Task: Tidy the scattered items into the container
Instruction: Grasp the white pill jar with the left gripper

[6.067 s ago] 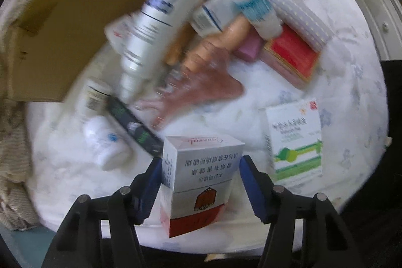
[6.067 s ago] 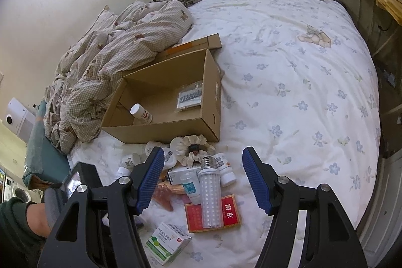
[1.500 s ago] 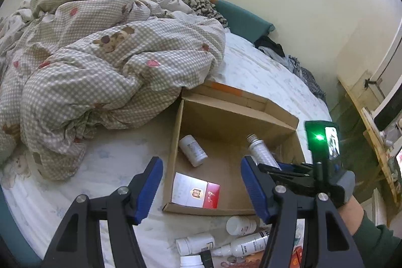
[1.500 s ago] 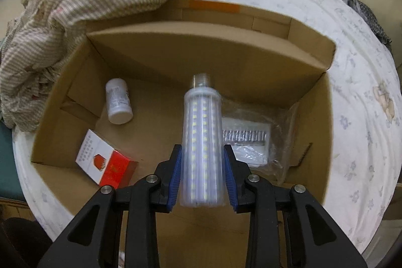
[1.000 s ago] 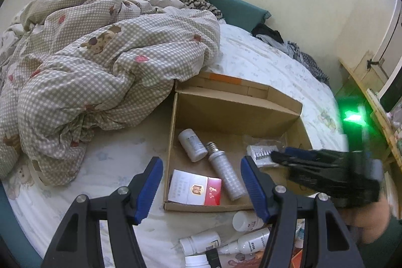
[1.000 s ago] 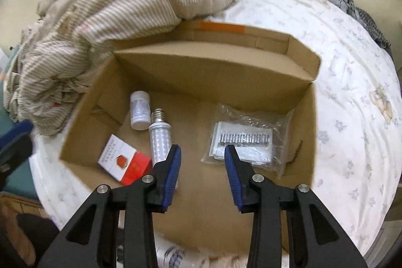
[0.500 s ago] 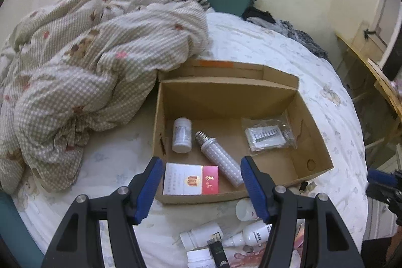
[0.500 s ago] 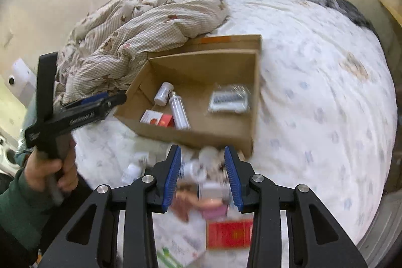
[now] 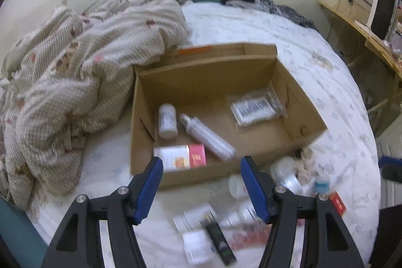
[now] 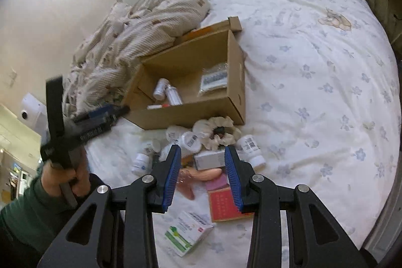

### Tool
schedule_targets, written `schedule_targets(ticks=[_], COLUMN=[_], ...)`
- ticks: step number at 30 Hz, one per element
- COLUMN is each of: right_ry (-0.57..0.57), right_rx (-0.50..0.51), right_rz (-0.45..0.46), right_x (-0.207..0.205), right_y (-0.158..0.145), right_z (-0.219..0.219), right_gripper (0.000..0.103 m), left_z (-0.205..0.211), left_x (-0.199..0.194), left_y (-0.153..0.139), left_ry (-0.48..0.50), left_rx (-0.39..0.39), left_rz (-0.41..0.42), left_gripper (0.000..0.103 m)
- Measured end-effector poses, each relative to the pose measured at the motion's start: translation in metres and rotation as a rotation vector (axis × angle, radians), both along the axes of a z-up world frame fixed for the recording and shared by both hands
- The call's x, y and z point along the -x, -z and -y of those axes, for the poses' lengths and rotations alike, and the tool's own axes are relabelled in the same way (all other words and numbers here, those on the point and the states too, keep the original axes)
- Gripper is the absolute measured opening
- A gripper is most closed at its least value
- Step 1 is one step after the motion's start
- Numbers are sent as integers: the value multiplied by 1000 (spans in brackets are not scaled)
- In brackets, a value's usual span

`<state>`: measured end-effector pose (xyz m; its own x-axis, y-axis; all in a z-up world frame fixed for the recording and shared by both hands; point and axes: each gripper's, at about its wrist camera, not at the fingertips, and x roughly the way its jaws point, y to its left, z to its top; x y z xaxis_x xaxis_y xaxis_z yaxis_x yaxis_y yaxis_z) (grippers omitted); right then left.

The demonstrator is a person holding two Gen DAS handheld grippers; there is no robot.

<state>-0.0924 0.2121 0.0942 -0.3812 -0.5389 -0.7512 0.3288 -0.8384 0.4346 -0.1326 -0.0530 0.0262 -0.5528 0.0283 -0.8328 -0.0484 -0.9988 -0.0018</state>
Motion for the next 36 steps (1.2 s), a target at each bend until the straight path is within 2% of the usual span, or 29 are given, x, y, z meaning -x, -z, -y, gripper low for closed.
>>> schedule_targets(ticks=[4,9,17,18,23,27,30,33,35,36], right_ry=[-4,-14,13,14,5,4,5,13,9,3], right_rx=[19,60,55,55,33,15,-1,-20,-45,-81], right_rz=[-6,-21,-20,-21,-26,-14,-13,-2,38,58], right_x=[0,-1,3,4,5,8,10,13,18,20], right_y=[-5,-17,-18,-18,-17,-11,-8,-2,8,15], right_z=[2,3,-5,-5,0,2,2,0,0,2], right_gripper=[40,41,41,41,41,41,41,42,53,66], left_z=[-1,-9,-12,-13,-33,-32,-25,-20,-17,-18], left_x=[-12,-20,-14,-14,-24,-21,-11,-5,-5,-6], left_y=[7,20,47,50,72,94,104,123,134,135], left_ry=[1,14,75,91,209,159,105,74,56,57], left_rx=[-74,-37,-35,-26,120,157,161,126,103,102], left_rz=[133,251,438,456,535,597,604,679,726,722], left_gripper=[65,65,65,65,65,65,65,61,61,61])
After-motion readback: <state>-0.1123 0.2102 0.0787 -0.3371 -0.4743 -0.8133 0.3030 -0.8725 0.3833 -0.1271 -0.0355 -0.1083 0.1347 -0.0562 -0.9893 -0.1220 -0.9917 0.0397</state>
